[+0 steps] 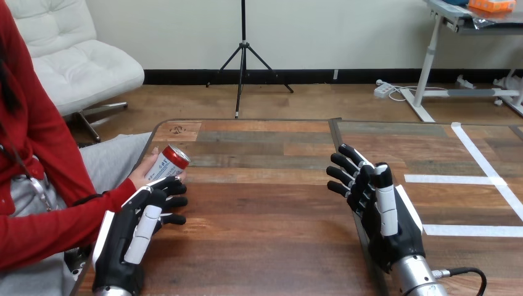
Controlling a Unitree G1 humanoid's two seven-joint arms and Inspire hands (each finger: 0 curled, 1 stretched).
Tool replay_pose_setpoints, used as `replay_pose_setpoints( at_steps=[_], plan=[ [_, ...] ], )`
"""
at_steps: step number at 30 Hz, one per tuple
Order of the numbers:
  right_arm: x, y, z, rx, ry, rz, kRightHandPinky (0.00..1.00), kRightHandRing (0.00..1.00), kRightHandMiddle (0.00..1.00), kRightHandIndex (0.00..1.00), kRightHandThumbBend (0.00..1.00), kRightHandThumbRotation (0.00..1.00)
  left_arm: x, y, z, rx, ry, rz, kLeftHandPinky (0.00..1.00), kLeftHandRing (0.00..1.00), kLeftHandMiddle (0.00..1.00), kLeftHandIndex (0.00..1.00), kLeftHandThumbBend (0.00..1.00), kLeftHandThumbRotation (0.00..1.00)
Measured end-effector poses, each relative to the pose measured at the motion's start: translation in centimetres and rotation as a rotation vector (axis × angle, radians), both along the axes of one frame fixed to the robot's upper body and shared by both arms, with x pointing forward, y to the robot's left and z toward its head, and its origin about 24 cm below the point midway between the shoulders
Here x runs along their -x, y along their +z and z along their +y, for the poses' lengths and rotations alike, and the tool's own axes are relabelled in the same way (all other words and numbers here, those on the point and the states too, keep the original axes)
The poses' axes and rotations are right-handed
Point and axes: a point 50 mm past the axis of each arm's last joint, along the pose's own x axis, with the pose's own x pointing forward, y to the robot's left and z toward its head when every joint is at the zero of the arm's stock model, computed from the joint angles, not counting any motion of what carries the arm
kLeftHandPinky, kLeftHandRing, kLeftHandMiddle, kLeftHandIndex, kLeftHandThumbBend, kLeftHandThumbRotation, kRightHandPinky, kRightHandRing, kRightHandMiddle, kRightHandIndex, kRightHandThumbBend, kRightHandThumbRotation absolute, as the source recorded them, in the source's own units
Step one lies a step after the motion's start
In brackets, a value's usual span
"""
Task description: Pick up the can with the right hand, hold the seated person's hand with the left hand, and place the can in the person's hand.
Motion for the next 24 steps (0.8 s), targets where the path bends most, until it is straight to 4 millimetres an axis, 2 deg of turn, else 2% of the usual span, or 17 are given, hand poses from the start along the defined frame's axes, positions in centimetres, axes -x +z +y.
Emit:
replay_pose_setpoints(
  at_steps=[6, 24],
  plan=[
    [0.07, -0.05, -0.17, -0.004, -0.009, 0.0, 0.84, 0.85, 0.88, 0.89, 0.93, 1.0, -0.28, 0.14, -0.1, 0.034, 0.013, -0.016, 0.56, 0.69, 0.71, 0.69, 0.81, 0.88],
    [0.26, -0.09, -0.31, -0.011, 0.009, -0.005, 0.78, 0.82, 0.85, 0.86, 0.93, 1.0, -0.87, 0.37, -0.52, 0.178, 0.061, -0.057, 0.59, 0.7, 0.72, 0.68, 0.7, 0.93]
  ],
)
